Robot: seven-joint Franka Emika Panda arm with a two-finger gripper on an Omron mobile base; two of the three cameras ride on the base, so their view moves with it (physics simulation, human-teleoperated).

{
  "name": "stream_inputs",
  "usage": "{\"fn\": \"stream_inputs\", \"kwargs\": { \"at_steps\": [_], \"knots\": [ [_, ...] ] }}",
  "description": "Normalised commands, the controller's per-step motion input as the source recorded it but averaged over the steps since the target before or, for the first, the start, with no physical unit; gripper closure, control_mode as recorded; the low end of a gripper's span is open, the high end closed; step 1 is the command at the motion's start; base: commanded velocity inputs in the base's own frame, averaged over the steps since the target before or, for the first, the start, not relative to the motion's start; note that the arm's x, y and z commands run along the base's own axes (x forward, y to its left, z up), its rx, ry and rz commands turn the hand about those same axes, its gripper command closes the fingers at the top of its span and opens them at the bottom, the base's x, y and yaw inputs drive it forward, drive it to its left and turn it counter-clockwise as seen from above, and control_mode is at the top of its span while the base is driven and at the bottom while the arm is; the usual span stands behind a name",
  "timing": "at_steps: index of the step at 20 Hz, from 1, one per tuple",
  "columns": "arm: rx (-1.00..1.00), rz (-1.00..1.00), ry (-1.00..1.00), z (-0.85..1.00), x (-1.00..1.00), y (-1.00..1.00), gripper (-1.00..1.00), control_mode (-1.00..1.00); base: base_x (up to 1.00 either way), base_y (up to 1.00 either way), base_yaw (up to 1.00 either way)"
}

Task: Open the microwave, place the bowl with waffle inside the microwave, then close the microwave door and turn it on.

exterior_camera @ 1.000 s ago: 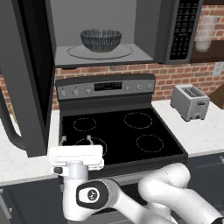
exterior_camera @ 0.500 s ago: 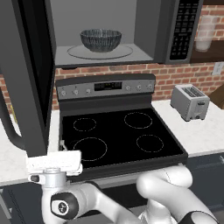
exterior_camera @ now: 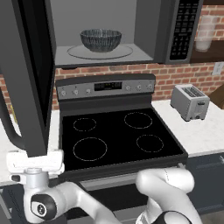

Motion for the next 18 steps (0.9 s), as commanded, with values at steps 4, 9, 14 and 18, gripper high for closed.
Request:
{"fn": "stream_inputs", "kwargs": {
  "at_steps": [4,9,14,18],
  "knots": [
    [0.00,-0.02,-0.15,0.27,0.00,0.46,1.00,-1.00,0.00,0.00,0.00],
    [0.00,-0.01,-0.17,0.34,0.00,0.36,1.00,-1.00,0.00,0.00,0.00],
    [0.00,-0.03,-0.18,0.40,-0.01,0.23,1.00,-1.00,0.00,0.00,0.00],
    [0.00,-0.06,-0.13,0.46,-0.04,0.06,1.00,-1.00,0.00,0.00,0.00]
  ]
}}
